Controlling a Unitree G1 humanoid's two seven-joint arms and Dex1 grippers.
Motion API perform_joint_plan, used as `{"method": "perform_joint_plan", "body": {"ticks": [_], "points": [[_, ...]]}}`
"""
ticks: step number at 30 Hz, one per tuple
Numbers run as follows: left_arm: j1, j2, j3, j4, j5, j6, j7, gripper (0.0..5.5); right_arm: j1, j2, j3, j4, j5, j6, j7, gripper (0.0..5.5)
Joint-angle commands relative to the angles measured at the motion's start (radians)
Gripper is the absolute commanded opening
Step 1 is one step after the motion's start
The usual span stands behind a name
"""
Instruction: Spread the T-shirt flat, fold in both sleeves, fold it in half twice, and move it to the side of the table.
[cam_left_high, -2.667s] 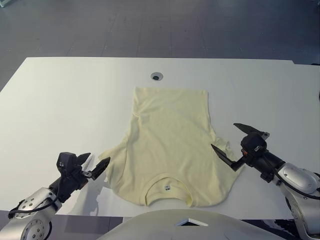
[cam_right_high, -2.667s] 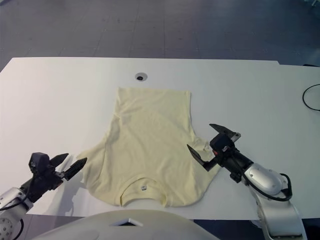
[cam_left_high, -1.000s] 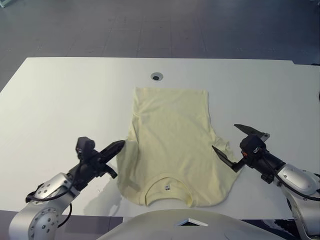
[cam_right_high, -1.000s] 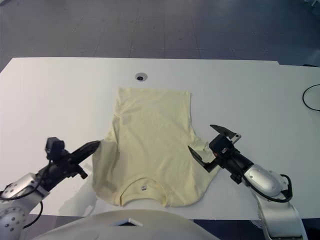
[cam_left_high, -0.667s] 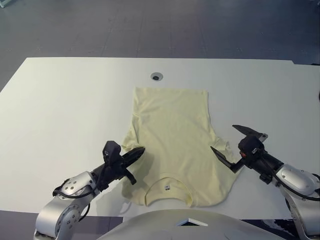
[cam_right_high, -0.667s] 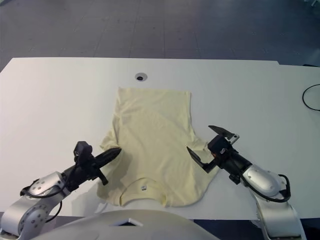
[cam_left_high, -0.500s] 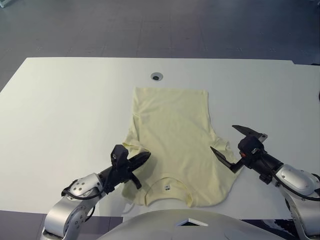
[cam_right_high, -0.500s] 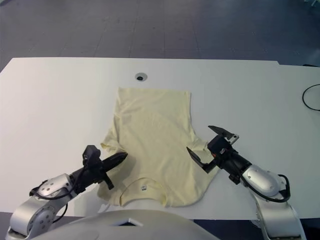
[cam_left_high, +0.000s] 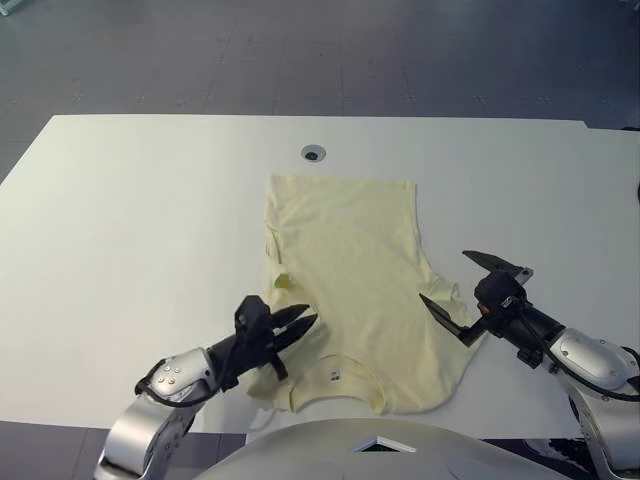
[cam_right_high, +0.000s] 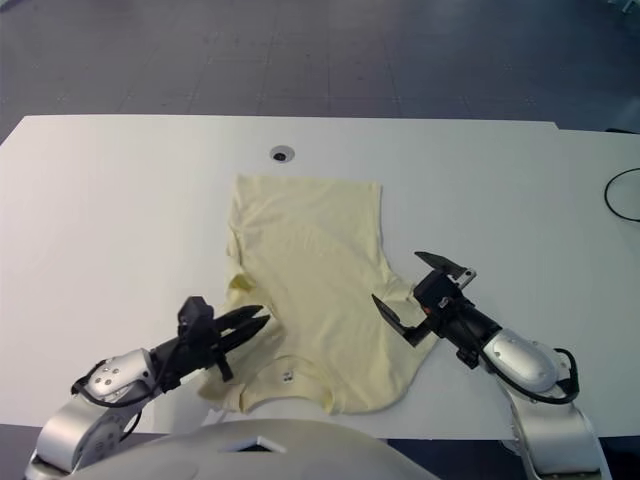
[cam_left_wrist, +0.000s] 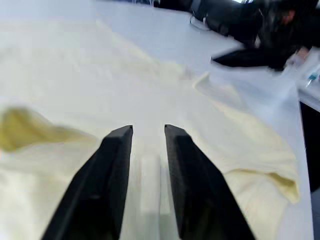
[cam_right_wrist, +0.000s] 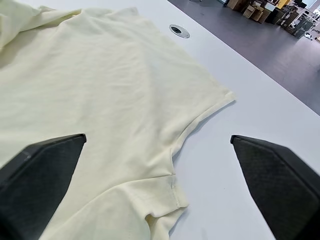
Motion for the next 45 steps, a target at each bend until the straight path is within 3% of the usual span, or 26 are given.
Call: {"method": "perform_joint_plan", "body": {"ticks": [1, 4, 7, 12, 21, 33, 45], "points": [[0.031, 0.017, 0.084, -0.082, -0.134, 0.013, -0.035, 1.89, -0.006, -0.011, 0.004, 0.006, -0.002, 0.007, 0.007, 5.4], [0.008, 0.024, 0.16, -0.085, -0.213, 0.031, -0.024, 2.32, -0.006, -0.011, 0.005, 0.007, -0.003, 0.006, 0.008, 5.4], [-0.048, 0.036, 0.209, -0.002, -0.122, -0.014, 0.01, 2.81, -0.007, -0.011, 0.007, 0.008, -0.005, 0.005, 0.009, 5.4], [-0.107, 0.057, 0.14, 0.153, 0.122, -0.132, 0.016, 3.59, -0.007, -0.008, 0.009, 0.006, -0.007, 0.004, 0.008, 5.4], [-0.213, 0.066, 0.021, 0.355, 0.324, -0.276, -0.034, 2.15, -0.005, -0.005, 0.01, 0.005, -0.01, 0.001, 0.009, 5.4], [-0.391, 0.013, -0.035, 0.504, 0.43, -0.364, -0.009, 0.05, -0.003, -0.005, 0.016, 0.007, -0.01, 0.001, 0.011, 5.4], [-0.375, -0.025, -0.111, 0.488, 0.405, -0.34, -0.056, 0.02, -0.008, -0.008, 0.02, 0.017, -0.012, 0.0, 0.011, 5.4]]}}
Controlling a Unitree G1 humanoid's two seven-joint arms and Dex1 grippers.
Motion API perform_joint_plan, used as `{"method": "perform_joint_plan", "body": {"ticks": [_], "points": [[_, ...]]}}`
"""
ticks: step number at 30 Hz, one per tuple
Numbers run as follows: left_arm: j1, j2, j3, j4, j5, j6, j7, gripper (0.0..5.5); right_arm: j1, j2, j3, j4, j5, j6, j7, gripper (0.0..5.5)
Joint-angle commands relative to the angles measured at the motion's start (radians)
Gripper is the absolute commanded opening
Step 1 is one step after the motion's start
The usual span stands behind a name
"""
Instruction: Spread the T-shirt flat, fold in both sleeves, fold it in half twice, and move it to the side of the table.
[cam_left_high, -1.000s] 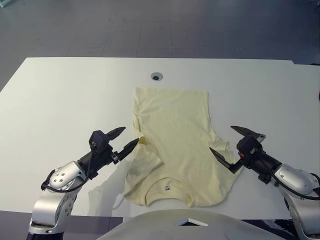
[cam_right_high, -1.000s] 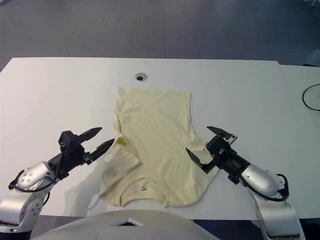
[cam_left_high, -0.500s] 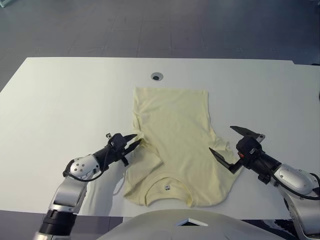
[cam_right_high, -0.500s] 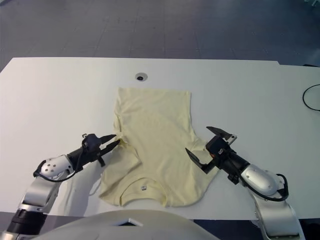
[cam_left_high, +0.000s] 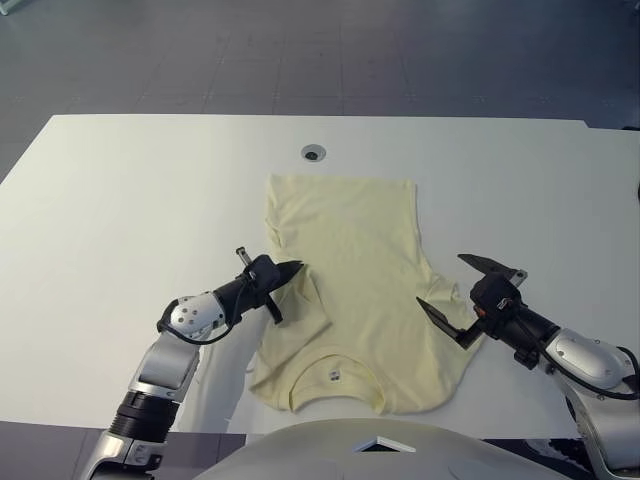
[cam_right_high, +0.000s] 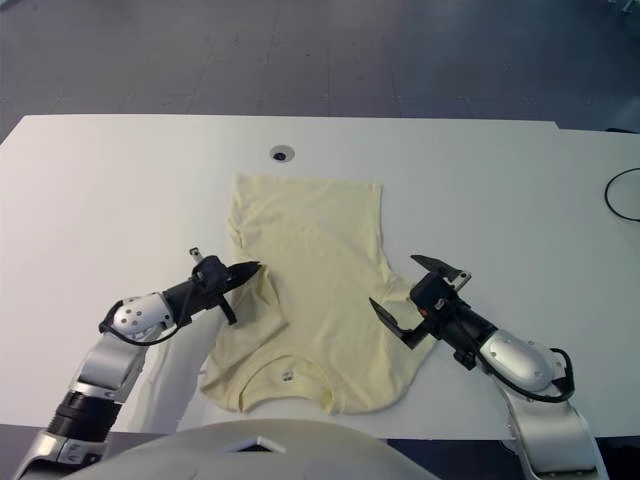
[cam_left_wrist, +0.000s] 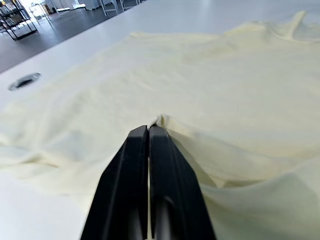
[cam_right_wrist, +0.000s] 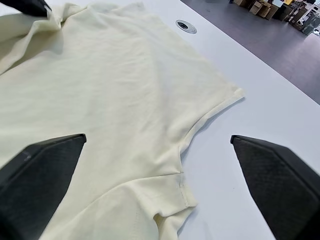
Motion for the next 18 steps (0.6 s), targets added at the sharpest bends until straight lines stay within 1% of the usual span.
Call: {"method": "perform_joint_plan", "body": {"ticks": [1, 2, 3, 4, 5, 12, 18], "points": [[0.028, 0.007, -0.01, -0.028, -0.029, 0.029, -0.032, 0.02, -0.006, -0.007, 0.003, 0.008, -0.005, 0.0, 0.001, 5.4], [0.033, 0.009, -0.006, -0.04, -0.039, 0.042, -0.036, 0.23, -0.008, -0.007, 0.004, 0.009, -0.005, 0.001, 0.001, 5.4], [0.033, 0.012, 0.0, -0.045, -0.038, 0.049, -0.033, 0.28, -0.01, -0.007, 0.005, 0.01, -0.005, 0.002, 0.001, 5.4], [0.033, 0.013, 0.007, -0.047, -0.04, 0.058, -0.028, 0.48, -0.011, -0.007, 0.007, 0.011, -0.005, 0.003, 0.001, 5.4], [0.029, 0.018, 0.012, -0.045, -0.032, 0.054, -0.023, 0.57, -0.011, -0.007, 0.008, 0.011, -0.006, 0.003, 0.001, 5.4], [0.034, 0.051, 0.034, -0.055, 0.018, 0.01, -0.006, 1.73, -0.019, -0.009, 0.011, 0.014, -0.003, 0.007, 0.003, 5.4], [0.079, 0.071, 0.087, -0.13, -0.018, 0.02, -0.002, 2.73, -0.02, -0.016, -0.004, 0.012, -0.001, 0.007, 0.006, 5.4]]}}
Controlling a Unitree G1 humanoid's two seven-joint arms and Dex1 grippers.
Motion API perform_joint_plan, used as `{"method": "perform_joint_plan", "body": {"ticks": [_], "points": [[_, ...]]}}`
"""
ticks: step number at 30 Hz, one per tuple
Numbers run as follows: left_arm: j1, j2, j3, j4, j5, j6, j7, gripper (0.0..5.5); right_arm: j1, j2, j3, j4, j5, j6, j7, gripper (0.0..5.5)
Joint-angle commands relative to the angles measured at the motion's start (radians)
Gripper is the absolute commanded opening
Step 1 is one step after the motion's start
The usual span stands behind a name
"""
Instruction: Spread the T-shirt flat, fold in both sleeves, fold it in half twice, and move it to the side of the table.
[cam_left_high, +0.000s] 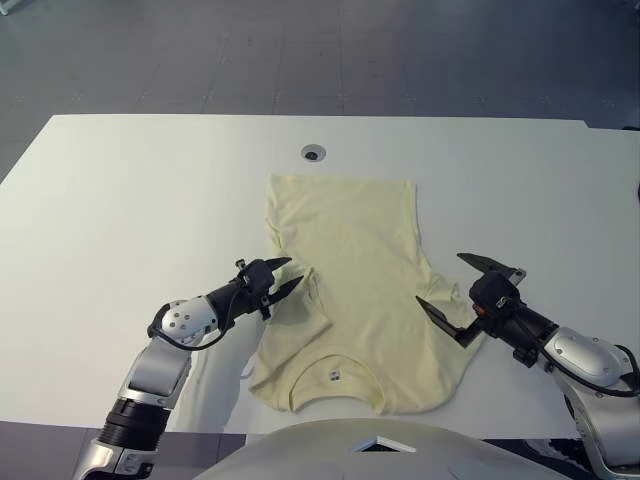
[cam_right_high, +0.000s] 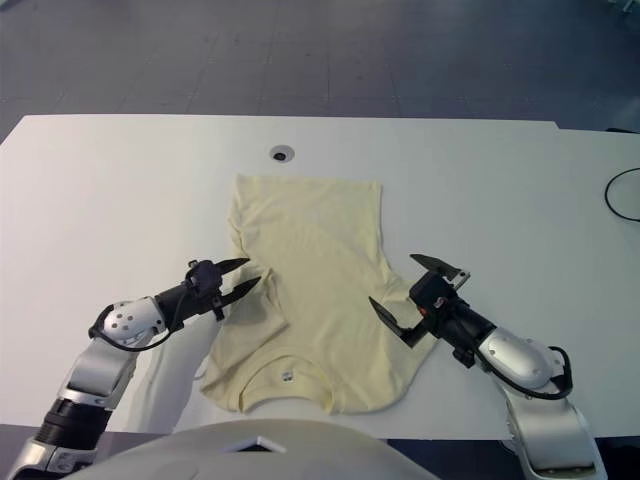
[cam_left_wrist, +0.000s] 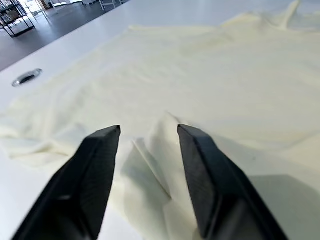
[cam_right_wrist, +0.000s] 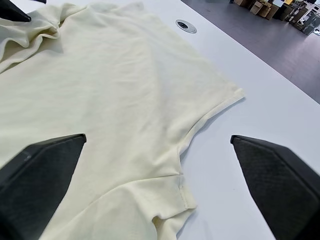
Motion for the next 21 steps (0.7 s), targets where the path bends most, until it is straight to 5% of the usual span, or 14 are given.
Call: {"method": "perform_joint_plan", "body": {"ticks": [1, 12, 16, 21], "points": [[0.041, 0.036, 0.05, -0.061, -0.014, 0.014, 0.009, 2.9, -0.001, -0.017, -0.024, -0.01, 0.0, 0.008, 0.003, 5.4], [0.404, 0.116, 0.161, -0.349, -0.041, 0.036, 0.001, 4.67, 0.072, 0.029, -0.392, -0.165, 0.406, 0.534, -0.081, 5.4], [0.493, 0.131, 0.169, -0.392, -0.036, 0.025, -0.005, 5.28, 0.102, -0.008, -0.41, -0.167, 0.425, 0.643, -0.094, 5.4], [0.504, 0.135, 0.162, -0.369, 0.001, 0.006, 0.004, 5.4, 0.121, -0.015, -0.371, -0.154, 0.416, 0.687, -0.112, 4.85]]}}
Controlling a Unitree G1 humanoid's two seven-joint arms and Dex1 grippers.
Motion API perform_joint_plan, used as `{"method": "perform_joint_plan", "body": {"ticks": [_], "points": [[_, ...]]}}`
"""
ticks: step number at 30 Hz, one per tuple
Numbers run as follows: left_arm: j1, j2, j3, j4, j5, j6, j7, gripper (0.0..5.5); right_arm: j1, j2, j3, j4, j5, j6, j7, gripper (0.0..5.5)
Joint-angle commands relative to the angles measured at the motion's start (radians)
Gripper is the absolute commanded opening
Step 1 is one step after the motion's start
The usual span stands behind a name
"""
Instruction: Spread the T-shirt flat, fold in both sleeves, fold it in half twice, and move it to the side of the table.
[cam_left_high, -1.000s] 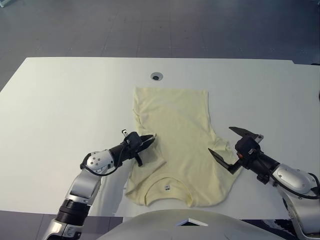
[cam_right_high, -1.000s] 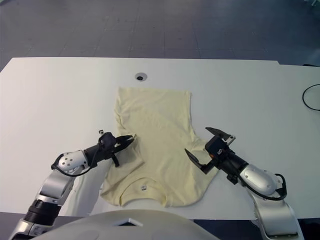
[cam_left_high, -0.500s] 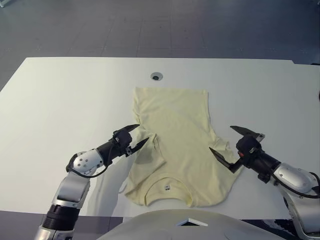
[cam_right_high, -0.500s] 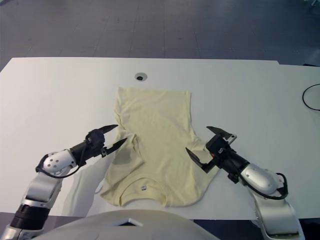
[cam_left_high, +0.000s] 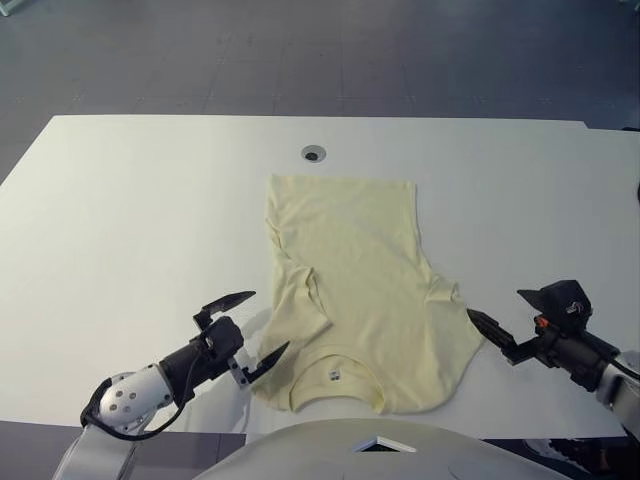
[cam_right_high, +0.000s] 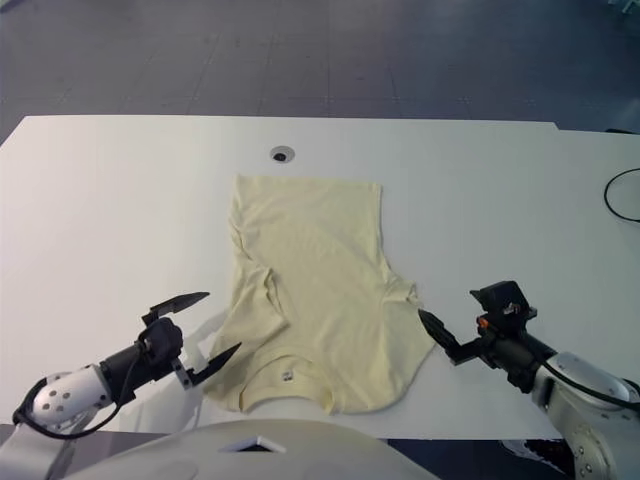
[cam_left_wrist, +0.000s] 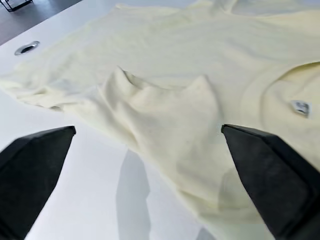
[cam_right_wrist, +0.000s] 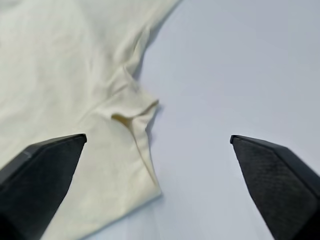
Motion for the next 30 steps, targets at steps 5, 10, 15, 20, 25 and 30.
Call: {"method": "perform_joint_plan", "body": {"ticks": [5, 10, 15, 20, 25, 30], "points": [[-0.011, 0.014, 0.001, 0.072, 0.099, -0.045, 0.031, 5.4, 0.019, -0.029, 0.102, 0.026, -0.059, 0.02, -0.039, 4.15], [-0.01, 0.007, 0.024, 0.088, 0.091, -0.056, 0.042, 5.4, 0.016, -0.026, 0.159, 0.047, -0.107, 0.001, -0.059, 3.35], [-0.001, 0.007, 0.037, 0.075, 0.081, -0.055, 0.038, 5.4, 0.019, -0.03, 0.185, 0.053, -0.13, 0.011, -0.066, 2.65], [0.001, 0.005, 0.043, 0.074, 0.074, -0.055, 0.039, 5.4, 0.03, -0.017, 0.18, 0.021, -0.103, 0.039, -0.056, 1.88], [-0.01, 0.009, 0.05, 0.099, 0.084, -0.063, 0.041, 5.4, 0.014, -0.007, 0.178, 0.017, -0.077, 0.063, -0.053, 1.04], [-0.012, 0.013, 0.042, 0.118, 0.102, -0.074, 0.04, 5.4, -0.001, -0.004, 0.18, 0.029, -0.073, 0.065, -0.059, 0.29]]}}
